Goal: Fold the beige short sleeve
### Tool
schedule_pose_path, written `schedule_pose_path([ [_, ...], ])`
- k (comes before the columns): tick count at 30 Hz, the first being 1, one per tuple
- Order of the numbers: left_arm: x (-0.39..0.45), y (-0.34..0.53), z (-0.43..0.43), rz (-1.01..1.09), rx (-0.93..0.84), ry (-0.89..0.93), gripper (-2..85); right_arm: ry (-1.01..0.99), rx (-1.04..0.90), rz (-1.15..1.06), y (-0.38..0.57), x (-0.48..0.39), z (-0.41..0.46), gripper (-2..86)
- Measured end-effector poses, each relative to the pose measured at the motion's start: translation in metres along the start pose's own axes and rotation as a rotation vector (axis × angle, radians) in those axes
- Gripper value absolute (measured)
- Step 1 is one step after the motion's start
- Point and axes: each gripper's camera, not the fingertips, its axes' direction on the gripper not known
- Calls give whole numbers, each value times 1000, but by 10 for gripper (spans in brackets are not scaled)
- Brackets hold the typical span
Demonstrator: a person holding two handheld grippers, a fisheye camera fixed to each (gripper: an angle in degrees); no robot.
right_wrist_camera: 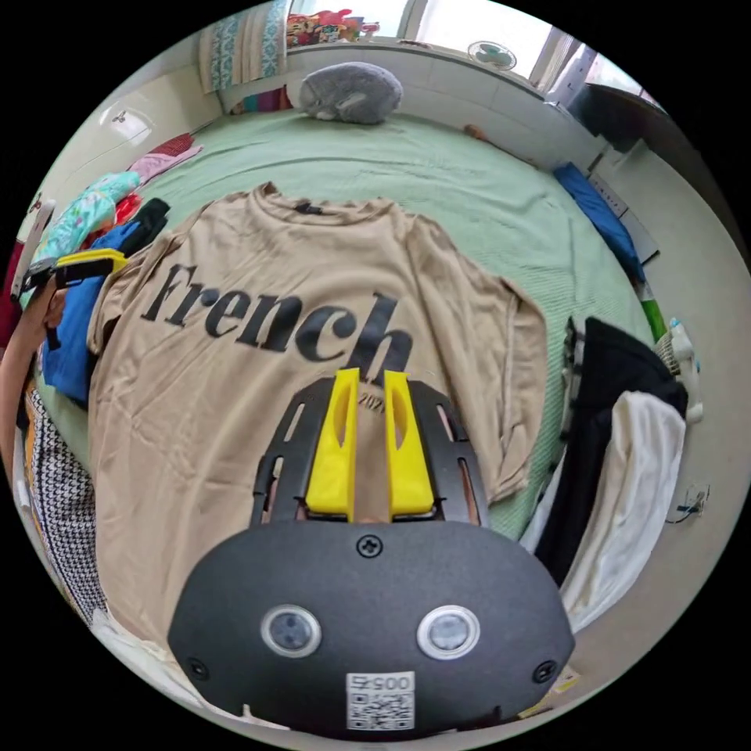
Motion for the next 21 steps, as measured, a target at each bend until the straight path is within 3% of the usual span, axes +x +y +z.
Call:
schedule_pose_path([
  [3, 0, 6, -2, -19, 26, 14, 130, -81, 30, -3, 26, -24, 0, 19],
  [15, 34, -21, 10, 37, 58, -87, 133, 31, 91, 39, 53, -59, 29, 36],
  [21, 42, -31, 25, 28, 24, -146, 76, 62, 92, 25, 59, -65, 37, 35],
])
